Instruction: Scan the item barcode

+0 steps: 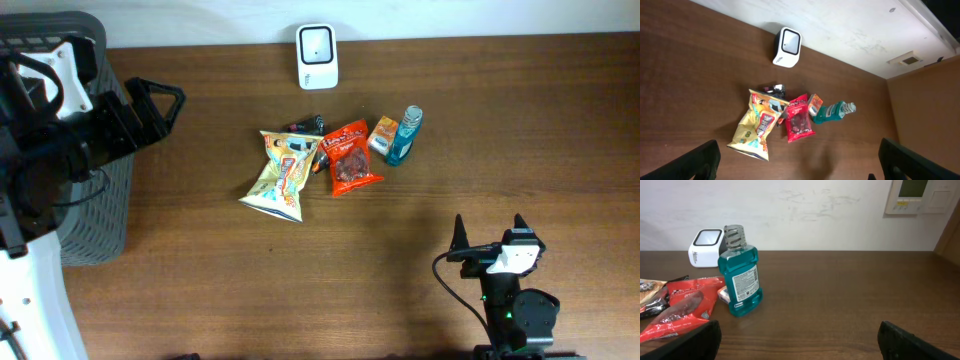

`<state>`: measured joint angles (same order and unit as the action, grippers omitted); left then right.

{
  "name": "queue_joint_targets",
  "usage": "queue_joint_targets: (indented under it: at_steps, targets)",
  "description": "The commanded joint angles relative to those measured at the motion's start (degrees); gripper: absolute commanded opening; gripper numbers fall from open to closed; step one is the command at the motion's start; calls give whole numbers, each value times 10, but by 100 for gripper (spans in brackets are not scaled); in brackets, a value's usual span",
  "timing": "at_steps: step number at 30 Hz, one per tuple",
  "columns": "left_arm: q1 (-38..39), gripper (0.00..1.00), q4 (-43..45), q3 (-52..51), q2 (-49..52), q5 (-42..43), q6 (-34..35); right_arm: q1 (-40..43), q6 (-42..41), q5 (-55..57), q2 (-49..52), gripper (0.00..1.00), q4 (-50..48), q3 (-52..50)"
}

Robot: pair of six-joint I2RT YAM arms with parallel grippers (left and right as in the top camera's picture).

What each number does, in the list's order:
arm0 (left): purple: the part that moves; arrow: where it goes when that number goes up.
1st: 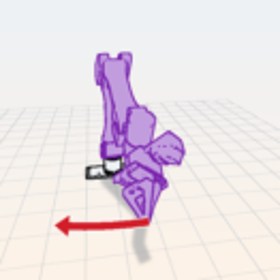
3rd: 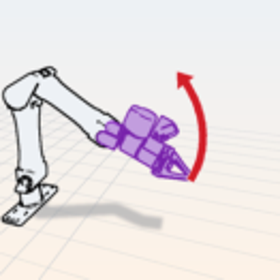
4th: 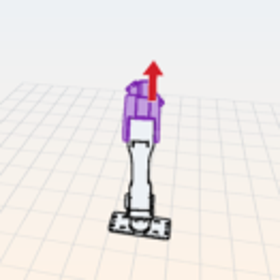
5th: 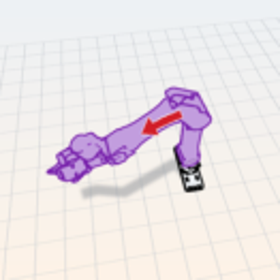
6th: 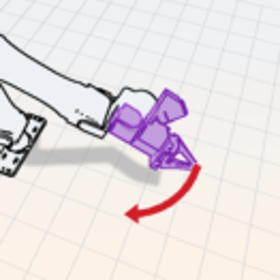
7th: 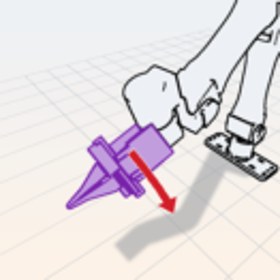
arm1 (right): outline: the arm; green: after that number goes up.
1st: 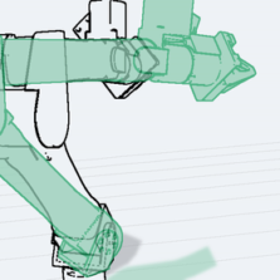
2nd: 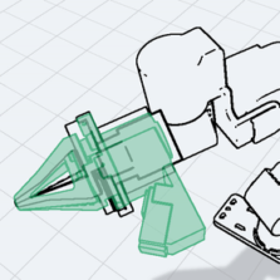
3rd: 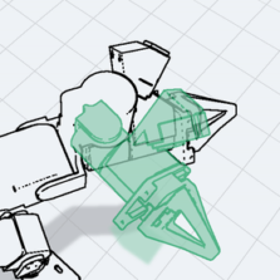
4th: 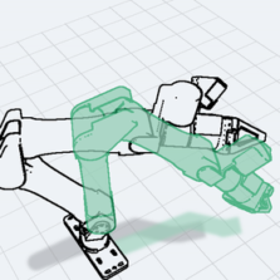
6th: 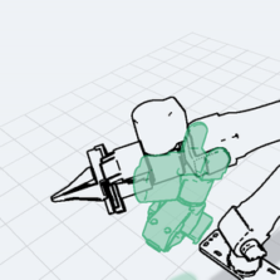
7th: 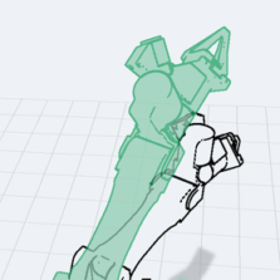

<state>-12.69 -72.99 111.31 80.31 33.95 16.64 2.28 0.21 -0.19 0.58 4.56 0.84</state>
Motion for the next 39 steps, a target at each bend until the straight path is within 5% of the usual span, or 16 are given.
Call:
queue_joint_targets:
  at_steps: [1, 28, 30, 33, 39]
  targets:
    - [2, 99, 1, 3, 0, 8, -11, 3, 0, 5, -4, 98, 1, -5]
    - [2, 99, 1, 3, 0, 8, -11, 3, -3, 3, -4, 98, -17, -5]
    - [2, 99, 1, 3, 0, 8, -11, 3, -74, -84, -4, 98, -76, -5]
    - [2, 99, 1, 3, 0, 8, -11, 3, -254, -360, -4, 98, -141, -5]
    - [2, 99, 1, 3, 0, 8, -11, 4, -327, -300, -3, 98, -349, 35]
